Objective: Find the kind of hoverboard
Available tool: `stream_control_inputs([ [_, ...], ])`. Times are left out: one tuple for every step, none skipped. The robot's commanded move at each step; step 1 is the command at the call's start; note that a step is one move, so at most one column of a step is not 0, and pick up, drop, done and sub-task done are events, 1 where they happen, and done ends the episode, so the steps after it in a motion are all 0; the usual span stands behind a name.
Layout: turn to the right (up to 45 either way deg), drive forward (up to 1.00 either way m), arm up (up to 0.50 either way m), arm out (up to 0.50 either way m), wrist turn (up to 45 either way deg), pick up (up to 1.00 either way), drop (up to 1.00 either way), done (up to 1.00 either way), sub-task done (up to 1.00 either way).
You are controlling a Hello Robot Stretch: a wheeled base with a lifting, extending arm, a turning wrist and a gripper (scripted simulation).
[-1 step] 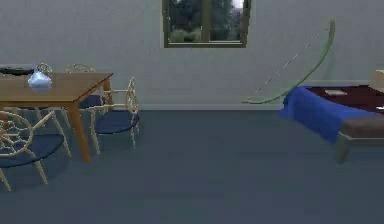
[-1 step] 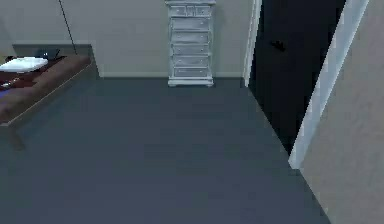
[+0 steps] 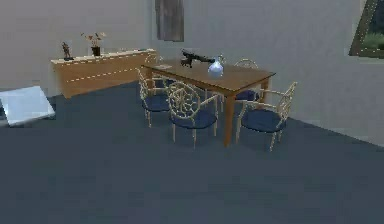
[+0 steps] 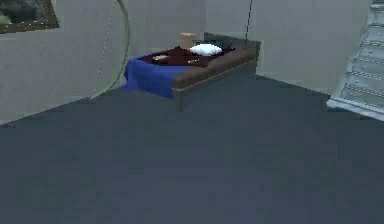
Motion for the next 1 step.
stream_control_inputs([
  [-30.0,0.0,0.0,0.0,0.0,0.0,0.0,0.0,0.0],
])
